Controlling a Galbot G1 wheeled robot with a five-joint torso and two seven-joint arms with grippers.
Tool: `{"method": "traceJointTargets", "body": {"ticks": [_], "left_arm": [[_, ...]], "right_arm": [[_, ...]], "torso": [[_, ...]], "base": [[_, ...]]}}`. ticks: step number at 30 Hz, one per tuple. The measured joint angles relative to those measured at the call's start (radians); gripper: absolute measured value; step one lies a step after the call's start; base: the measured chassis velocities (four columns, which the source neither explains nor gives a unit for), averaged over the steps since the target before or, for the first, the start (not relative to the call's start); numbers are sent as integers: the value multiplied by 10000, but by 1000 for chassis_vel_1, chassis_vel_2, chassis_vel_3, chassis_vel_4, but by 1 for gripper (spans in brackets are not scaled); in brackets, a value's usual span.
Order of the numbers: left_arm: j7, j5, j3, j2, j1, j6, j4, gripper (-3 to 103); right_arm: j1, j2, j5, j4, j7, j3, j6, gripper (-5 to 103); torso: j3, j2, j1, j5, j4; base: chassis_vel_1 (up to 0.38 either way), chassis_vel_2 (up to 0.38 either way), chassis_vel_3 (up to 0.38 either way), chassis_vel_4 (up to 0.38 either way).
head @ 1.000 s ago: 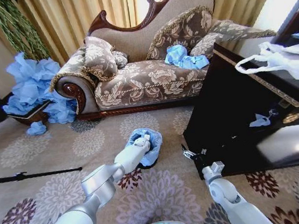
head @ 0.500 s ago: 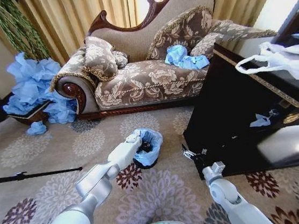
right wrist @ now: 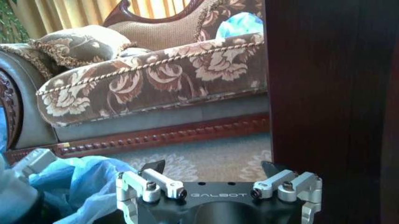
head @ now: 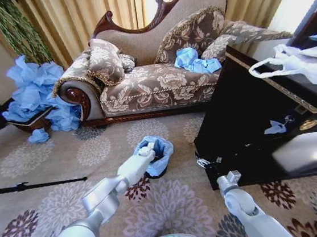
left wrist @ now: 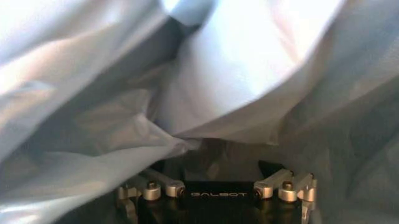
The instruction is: Place a garbage bag over the trash bin.
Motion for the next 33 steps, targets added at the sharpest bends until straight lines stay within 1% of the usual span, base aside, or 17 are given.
{"method": "traceJointTargets", "body": {"ticks": [3,4,7,12,14,16,19,20,22,24,26,27,28,30,31,32,33], "left_arm": [[-41,-88,-52,142,0,86,-189,100],[-105,-238,-107,284,17,157,-504,100],[-136,-338,-136,327,39,217,-641,100],[-327,-676,-88,500,210,349,-1146,100],[-656,-1268,142,1023,395,592,-2156,100],[-713,-1352,180,1114,418,610,-2334,100],[-1173,-2085,408,1859,519,664,-3834,100],[-1173,-2085,408,1859,519,664,-3834,100],[-1426,-2750,508,2528,501,664,-5123,100],[-1484,-2920,535,2721,485,664,-5415,100],[-1906,-3770,624,3634,365,666,-6689,100],[-2027,-4035,643,3903,341,665,-7038,100],[-2027,-4035,643,3903,341,665,-7038,100],[-2418,-4966,669,4855,325,661,-8420,100],[-2524,-5185,616,5100,371,659,-8828,100],[-2524,-5185,616,5100,371,659,-8828,100],[-2776,-5745,312,5663,610,657,-9816,100]], "right_arm": [[-22,8,15,10,10,-1,-2,100],[-31,16,18,21,13,-2,-5,100],[-31,21,18,21,14,-4,-6,100],[-26,-7,36,65,38,29,-18,100],[-28,-65,75,90,51,88,-22,100],[-29,-72,78,90,53,94,-22,100],[-33,-77,65,89,54,107,-22,100],[-33,-77,65,89,54,107,-22,100],[-69,-16,-28,89,55,89,-22,100],[-82,0,-55,89,55,79,-22,100],[-136,59,-175,140,58,40,-22,100],[-151,68,-206,166,63,35,-23,100],[-151,68,-206,166,63,35,-23,100],[-171,81,-301,269,87,26,-35,100],[-174,81,-324,311,110,26,-45,100],[-174,81,-324,311,110,26,-45,100],[-201,64,-363,411,171,27,-75,100]], "torso": [[0,0,0,3,-3],[0,0,0,1,-3],[0,0,0,2,-1],[0,0,0,0,-8],[0,0,0,1,-1],[0,0,0,1,1],[1,0,0,1,0],[1,0,0,1,0],[0,0,0,-1,-8],[0,0,0,0,-9],[0,0,0,1,-3],[0,0,0,0,-1],[0,0,0,0,-1],[0,0,0,0,1],[0,0,0,0,-2],[0,0,0,0,-2],[0,0,0,0,-5]], "base": [[0,0,0,0],[0,0,0,0],[0,0,0,0],[0,0,0,0],[0,0,0,0],[0,0,0,0],[0,0,0,0],[0,0,0,0],[0,0,0,0],[0,0,0,0],[0,0,0,0],[0,0,0,0],[0,0,0,0],[0,0,0,0],[0,0,0,0],[0,0,0,0],[0,0,0,0]]}}
